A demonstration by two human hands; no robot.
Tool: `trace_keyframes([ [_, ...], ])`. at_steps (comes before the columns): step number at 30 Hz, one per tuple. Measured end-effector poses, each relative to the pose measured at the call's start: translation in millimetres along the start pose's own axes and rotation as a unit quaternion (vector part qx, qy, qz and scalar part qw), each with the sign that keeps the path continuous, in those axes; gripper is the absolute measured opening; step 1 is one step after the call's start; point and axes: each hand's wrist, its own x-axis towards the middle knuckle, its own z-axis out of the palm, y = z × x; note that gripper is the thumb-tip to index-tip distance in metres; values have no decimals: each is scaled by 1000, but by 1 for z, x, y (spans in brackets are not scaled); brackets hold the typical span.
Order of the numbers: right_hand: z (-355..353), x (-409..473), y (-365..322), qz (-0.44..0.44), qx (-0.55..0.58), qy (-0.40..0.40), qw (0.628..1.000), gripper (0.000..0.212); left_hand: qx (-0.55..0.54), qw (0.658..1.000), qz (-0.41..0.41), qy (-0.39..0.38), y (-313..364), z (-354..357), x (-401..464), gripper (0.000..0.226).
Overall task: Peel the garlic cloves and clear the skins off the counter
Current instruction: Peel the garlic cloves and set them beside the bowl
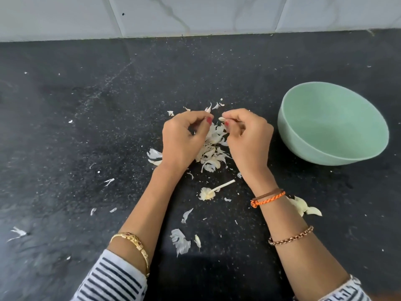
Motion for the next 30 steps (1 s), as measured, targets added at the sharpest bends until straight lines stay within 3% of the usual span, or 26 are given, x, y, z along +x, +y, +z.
trace_keyframes([
  [7,1,-2,-2,-40,-3,33,999,19,33,999,28,-16,0,2,-1,21],
  [20,1,-4,2,-79,17,5,997,15,-181,981,-63,-14,8,-6,1,14],
  [30,-4,0,0,-57,33,-11,998,17,-177,981,-51,-57,4,-5,-1,7],
])
